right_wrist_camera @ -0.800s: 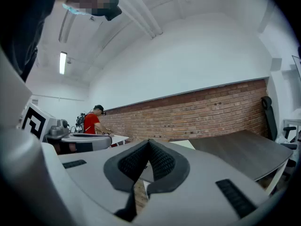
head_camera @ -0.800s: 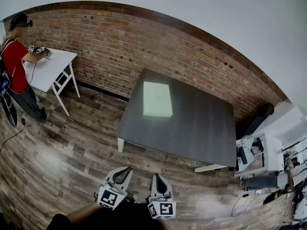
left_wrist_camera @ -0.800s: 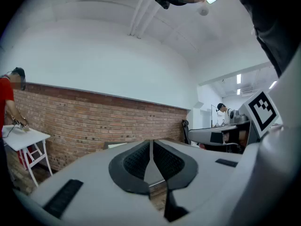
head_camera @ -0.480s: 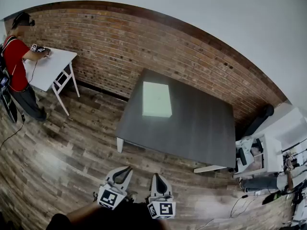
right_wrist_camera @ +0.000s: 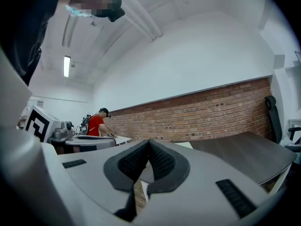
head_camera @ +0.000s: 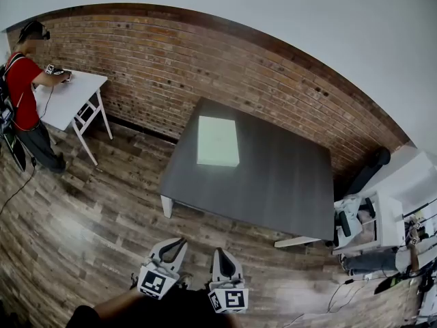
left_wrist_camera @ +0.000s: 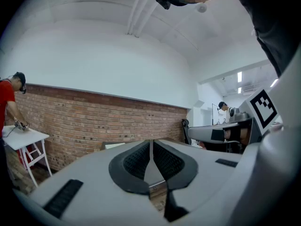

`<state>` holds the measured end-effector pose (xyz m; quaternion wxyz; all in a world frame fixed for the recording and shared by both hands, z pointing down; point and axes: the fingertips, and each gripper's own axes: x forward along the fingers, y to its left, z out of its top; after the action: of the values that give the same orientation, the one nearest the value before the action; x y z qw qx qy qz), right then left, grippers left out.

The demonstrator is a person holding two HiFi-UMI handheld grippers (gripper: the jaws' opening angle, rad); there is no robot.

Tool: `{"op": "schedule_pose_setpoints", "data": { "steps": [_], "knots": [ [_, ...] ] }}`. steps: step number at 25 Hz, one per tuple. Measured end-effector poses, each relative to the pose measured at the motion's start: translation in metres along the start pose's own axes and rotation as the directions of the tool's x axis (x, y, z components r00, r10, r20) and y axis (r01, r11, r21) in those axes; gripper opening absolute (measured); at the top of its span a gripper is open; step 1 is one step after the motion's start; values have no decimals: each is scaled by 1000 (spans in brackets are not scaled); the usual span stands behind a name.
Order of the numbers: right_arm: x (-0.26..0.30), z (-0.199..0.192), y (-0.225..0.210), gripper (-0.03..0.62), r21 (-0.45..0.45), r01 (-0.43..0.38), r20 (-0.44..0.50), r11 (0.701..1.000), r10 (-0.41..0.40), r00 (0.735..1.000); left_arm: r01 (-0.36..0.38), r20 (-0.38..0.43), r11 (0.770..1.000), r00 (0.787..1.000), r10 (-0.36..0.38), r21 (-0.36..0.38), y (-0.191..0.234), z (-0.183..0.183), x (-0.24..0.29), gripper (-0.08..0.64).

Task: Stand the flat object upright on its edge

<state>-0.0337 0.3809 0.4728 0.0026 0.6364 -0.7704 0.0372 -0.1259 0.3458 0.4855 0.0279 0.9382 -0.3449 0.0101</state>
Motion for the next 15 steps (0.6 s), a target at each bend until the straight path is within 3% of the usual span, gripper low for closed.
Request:
{"op": "schedule_pose_setpoints", "data": {
  "steps": [9, 15],
  "knots": [
    [-26, -4, -39, 25, 12, -33, 6, 999, 33, 999, -21, -33, 999, 999, 22, 24, -41, -8, 20, 48],
    [-26, -6, -62, 25, 27, -31, 12, 999, 31, 999, -42, -37, 999, 998, 42, 2, -49, -11, 33, 48]
  ]
}}
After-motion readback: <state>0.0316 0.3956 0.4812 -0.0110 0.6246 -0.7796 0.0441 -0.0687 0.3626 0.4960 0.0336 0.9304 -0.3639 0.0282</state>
